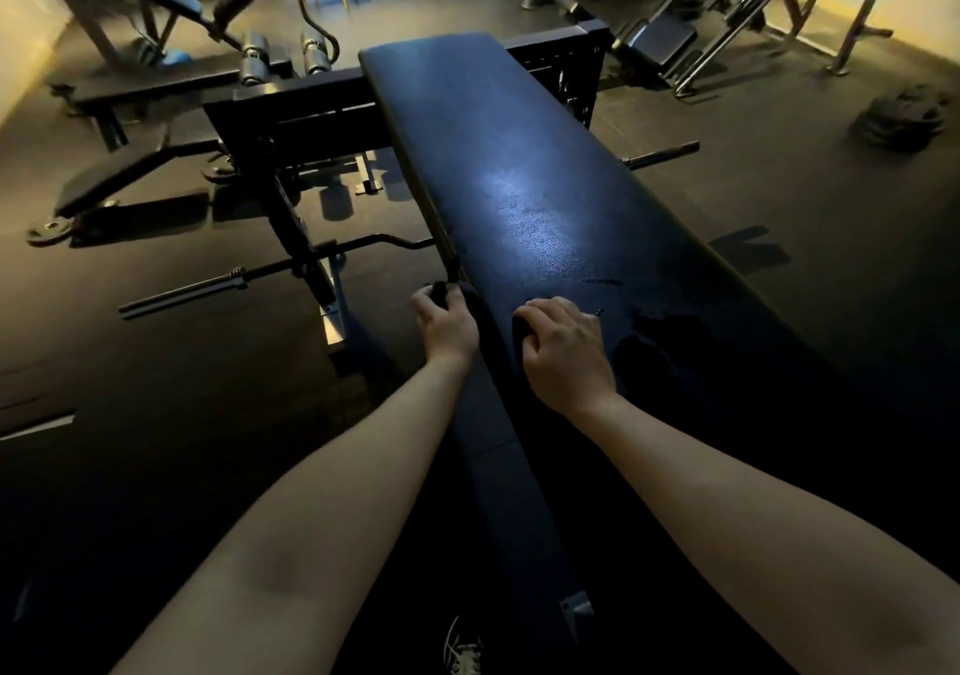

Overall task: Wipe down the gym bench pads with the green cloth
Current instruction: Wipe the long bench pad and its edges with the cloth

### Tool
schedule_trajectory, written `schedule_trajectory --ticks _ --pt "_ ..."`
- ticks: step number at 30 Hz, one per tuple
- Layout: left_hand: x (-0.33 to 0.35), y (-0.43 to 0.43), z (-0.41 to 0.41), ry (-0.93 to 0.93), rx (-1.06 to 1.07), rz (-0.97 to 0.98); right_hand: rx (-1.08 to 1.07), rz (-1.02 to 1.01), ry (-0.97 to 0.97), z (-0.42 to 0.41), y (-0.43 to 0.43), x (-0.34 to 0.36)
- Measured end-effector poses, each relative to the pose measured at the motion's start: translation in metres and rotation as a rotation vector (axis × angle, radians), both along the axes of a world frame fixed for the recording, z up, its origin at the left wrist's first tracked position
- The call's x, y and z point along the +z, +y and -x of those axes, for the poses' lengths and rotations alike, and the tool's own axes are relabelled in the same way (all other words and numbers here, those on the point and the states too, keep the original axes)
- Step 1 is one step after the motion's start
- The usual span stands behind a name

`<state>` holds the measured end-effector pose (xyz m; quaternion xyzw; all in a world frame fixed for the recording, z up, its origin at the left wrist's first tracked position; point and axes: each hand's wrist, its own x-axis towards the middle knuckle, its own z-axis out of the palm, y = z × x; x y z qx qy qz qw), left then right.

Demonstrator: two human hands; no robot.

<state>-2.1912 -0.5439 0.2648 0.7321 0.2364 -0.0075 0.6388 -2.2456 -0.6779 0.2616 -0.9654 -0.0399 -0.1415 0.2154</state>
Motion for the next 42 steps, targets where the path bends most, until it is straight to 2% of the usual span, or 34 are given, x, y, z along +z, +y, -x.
schedule_trajectory --ticks 6,9,21,25,32,36,42 --pt "-0.006 -0.015 -0.008 0.100 -0.075 0.003 -0.024 0.038 0.018 -0.003 0.000 -0.001" --pt "-0.008 -0.015 0.000 0.144 -0.065 -0.056 -0.035 0.074 0.027 -0.004 0.000 -0.002" --pt "-0.011 -0.014 0.079 0.172 -0.205 -0.161 -0.048 0.159 0.026 0.000 0.007 0.002" --pt "-0.019 -0.010 0.095 0.176 -0.218 -0.129 -0.050 0.134 0.030 0.002 0.006 0.004" --pt "0.005 -0.002 0.026 0.103 0.031 0.042 -0.024 0.079 0.032 -0.001 0.002 0.001" --pt "0.009 -0.016 -0.002 0.147 -0.053 0.071 -0.032 0.055 0.021 -0.003 0.002 -0.001" --pt "-0.002 -0.015 0.016 0.176 -0.122 -0.062 -0.046 0.077 0.024 -0.005 0.002 -0.002"
